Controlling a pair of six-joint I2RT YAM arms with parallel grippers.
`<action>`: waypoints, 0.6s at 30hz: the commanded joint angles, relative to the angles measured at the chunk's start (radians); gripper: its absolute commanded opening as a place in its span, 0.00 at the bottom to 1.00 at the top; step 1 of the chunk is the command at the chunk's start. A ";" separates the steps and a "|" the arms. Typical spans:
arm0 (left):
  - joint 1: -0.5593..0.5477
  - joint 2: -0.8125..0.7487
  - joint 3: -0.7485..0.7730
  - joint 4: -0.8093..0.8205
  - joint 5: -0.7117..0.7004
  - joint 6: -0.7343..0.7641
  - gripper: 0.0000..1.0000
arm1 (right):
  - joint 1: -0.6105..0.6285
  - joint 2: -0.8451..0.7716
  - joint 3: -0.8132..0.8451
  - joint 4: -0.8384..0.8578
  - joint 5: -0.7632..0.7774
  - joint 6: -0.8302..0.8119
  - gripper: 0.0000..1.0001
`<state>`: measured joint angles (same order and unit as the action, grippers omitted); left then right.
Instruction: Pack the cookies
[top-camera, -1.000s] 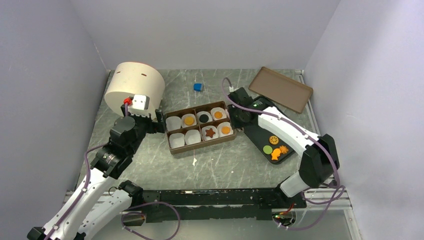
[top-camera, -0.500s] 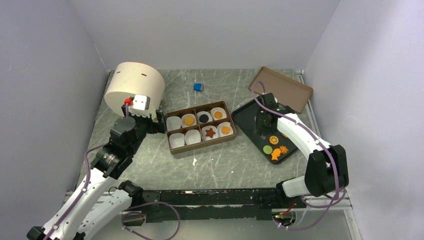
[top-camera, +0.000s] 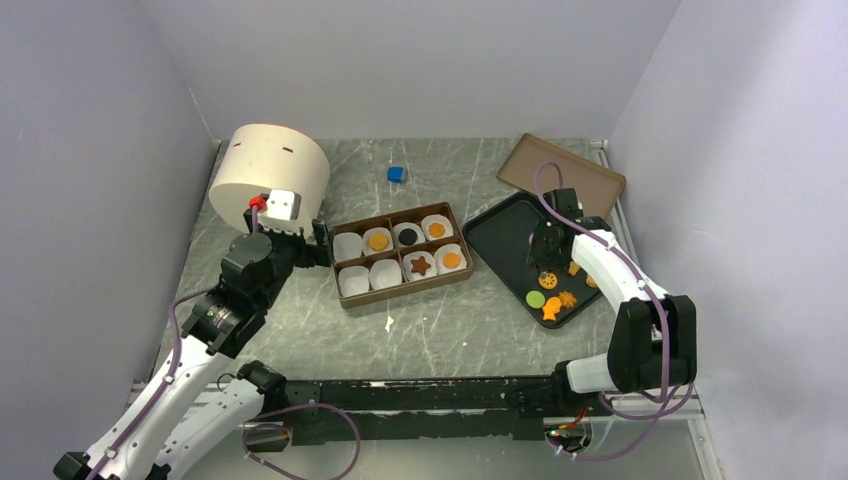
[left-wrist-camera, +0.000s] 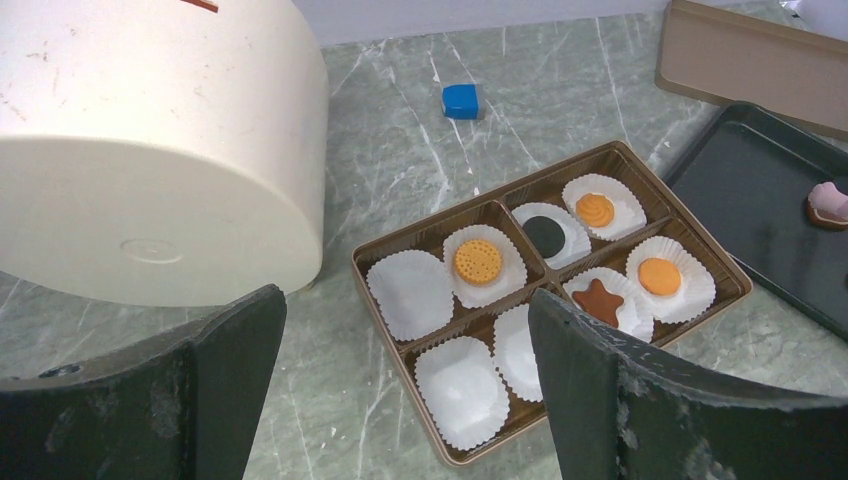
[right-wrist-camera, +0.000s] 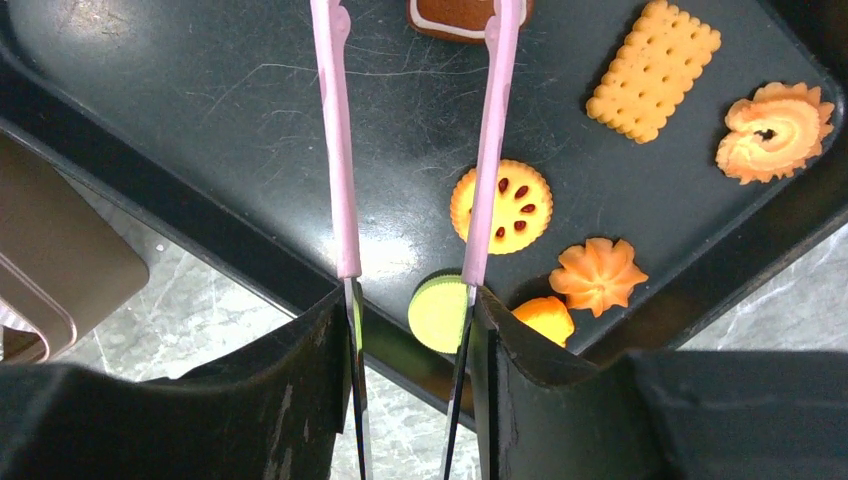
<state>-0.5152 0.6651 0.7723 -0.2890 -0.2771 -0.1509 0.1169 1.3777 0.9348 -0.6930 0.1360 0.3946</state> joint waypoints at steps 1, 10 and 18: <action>-0.005 -0.001 -0.007 0.054 0.009 0.017 0.96 | -0.014 -0.015 -0.013 0.056 -0.019 0.019 0.46; -0.006 0.001 -0.007 0.054 0.007 0.019 0.96 | -0.045 0.008 -0.032 0.074 -0.011 0.024 0.49; -0.005 -0.001 -0.007 0.053 0.004 0.019 0.96 | -0.052 0.048 -0.038 0.097 -0.018 0.021 0.49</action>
<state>-0.5171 0.6655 0.7719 -0.2886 -0.2771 -0.1509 0.0715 1.4094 0.8963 -0.6399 0.1200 0.4049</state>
